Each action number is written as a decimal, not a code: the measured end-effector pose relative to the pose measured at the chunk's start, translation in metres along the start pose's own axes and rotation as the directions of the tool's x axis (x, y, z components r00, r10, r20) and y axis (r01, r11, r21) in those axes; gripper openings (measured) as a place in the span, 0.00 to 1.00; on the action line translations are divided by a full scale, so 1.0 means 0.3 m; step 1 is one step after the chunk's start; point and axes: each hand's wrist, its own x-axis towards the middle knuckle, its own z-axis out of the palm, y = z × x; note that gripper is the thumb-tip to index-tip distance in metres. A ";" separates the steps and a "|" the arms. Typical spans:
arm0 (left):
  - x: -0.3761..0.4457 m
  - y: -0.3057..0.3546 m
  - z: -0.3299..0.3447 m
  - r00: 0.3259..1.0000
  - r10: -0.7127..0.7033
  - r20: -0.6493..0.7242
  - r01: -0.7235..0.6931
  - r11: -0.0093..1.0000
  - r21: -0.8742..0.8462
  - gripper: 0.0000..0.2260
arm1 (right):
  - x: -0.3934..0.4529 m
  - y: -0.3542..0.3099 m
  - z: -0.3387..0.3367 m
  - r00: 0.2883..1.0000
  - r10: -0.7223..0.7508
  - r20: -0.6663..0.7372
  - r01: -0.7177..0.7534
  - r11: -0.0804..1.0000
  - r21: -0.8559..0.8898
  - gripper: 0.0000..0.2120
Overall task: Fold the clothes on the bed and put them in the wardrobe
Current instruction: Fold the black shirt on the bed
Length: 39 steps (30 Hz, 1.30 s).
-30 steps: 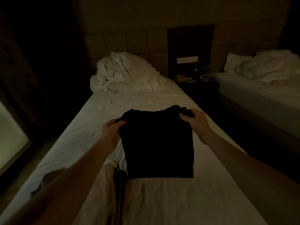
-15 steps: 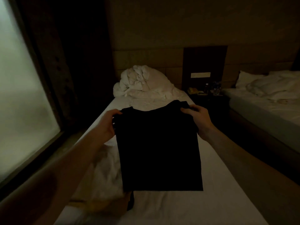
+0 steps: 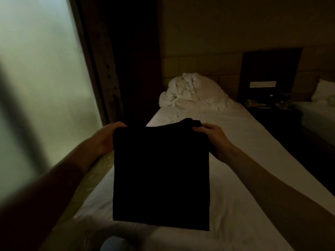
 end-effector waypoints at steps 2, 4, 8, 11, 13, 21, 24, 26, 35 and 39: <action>0.070 -0.017 -0.042 0.998 -0.013 -0.064 0.011 1.000 -0.025 0.09 | 0.080 0.049 0.023 0.999 0.036 -0.031 -0.037 0.999 -0.035 0.09; 0.176 -0.053 -0.077 0.992 -0.012 -0.124 0.008 1.000 -0.028 0.04 | 0.173 0.110 0.024 0.994 0.088 -0.072 -0.094 0.992 -0.085 0.08; 0.419 -0.153 -0.089 0.985 -0.041 -0.170 0.045 0.999 0.018 0.09 | 0.367 0.266 -0.027 0.964 0.187 -0.187 -0.222 0.957 -0.185 0.07; 0.587 -0.237 -0.065 0.974 -0.070 -0.215 0.084 0.995 0.054 0.07 | 0.487 0.402 -0.072 0.935 0.213 -0.284 -0.281 0.932 -0.227 0.14; 0.683 -0.302 -0.061 0.954 -0.084 -0.287 0.117 0.988 0.098 0.04 | 0.537 0.485 -0.101 0.916 0.242 -0.319 -0.324 0.917 -0.233 0.16; 0.778 -0.469 0.029 0.830 0.198 -0.521 0.169 0.802 0.574 0.27 | 0.506 0.643 -0.098 0.909 0.038 -0.416 -0.312 0.723 -0.616 0.30; 0.647 -0.523 0.117 0.845 0.512 -0.153 -0.087 0.414 0.906 0.26 | 0.409 0.679 -0.013 0.979 -0.185 -0.081 0.002 0.409 -0.913 0.35; 0.569 -0.606 0.161 0.841 0.510 0.182 -0.244 0.056 0.968 0.25 | 0.367 0.725 0.042 0.975 -0.159 0.154 0.181 0.176 -0.968 0.34; 0.515 -0.810 0.027 0.921 0.286 0.264 -0.184 -0.278 0.943 0.30 | 0.273 0.826 0.040 0.966 0.158 0.205 0.210 -0.017 -0.977 0.38; 0.586 -0.825 0.017 0.905 0.306 0.295 -0.212 -0.277 0.937 0.29 | 0.312 0.850 0.056 0.982 0.104 0.156 0.158 -0.006 -0.987 0.38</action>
